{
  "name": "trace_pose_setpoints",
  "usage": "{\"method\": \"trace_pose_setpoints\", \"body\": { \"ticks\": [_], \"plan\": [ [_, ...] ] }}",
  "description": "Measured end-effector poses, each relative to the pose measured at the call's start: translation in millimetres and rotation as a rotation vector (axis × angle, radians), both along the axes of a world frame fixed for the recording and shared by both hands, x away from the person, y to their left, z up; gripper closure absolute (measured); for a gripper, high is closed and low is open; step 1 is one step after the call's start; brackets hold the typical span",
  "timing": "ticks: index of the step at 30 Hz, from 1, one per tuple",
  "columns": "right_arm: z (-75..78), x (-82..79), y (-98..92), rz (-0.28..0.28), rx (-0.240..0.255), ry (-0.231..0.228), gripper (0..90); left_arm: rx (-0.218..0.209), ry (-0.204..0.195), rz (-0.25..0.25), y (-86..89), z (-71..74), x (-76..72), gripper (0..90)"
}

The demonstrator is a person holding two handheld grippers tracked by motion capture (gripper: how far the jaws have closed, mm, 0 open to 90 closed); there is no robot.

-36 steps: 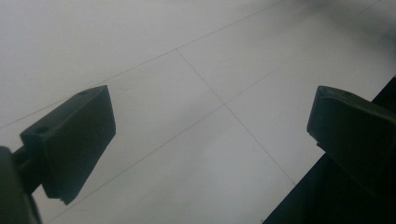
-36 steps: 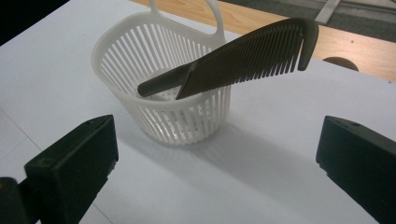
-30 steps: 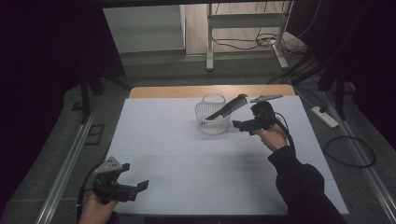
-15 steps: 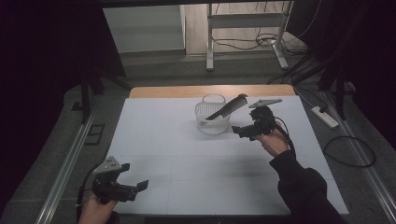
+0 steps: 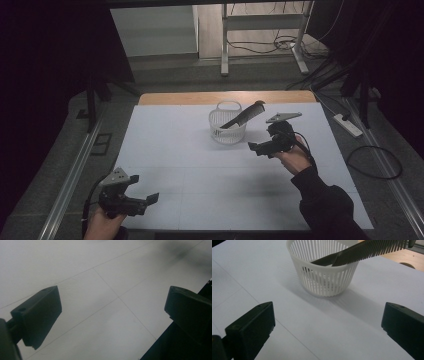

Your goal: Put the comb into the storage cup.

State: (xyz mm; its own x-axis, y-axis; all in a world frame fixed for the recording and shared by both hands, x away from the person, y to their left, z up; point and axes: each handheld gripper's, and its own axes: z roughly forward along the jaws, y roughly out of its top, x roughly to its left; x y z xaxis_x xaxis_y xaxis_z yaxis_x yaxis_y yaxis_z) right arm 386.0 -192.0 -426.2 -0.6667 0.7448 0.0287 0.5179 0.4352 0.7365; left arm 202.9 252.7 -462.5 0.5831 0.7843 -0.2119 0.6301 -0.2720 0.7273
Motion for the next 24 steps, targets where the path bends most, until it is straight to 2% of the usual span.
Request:
{"method": "trace_pose_setpoints", "body": {
  "ticks": [6,24],
  "plan": [
    [-0.1,-7.7,-0.6,0.014,0.014,0.016,0.0,0.000,0.000,0.000,0.0,0.0,0.0,1.7],
    [-1.8,-29.7,-3.3,0.057,0.016,-0.011,0.0,-0.003,0.000,0.000,0.1,0.0,0.0,1.7]
  ]
}}
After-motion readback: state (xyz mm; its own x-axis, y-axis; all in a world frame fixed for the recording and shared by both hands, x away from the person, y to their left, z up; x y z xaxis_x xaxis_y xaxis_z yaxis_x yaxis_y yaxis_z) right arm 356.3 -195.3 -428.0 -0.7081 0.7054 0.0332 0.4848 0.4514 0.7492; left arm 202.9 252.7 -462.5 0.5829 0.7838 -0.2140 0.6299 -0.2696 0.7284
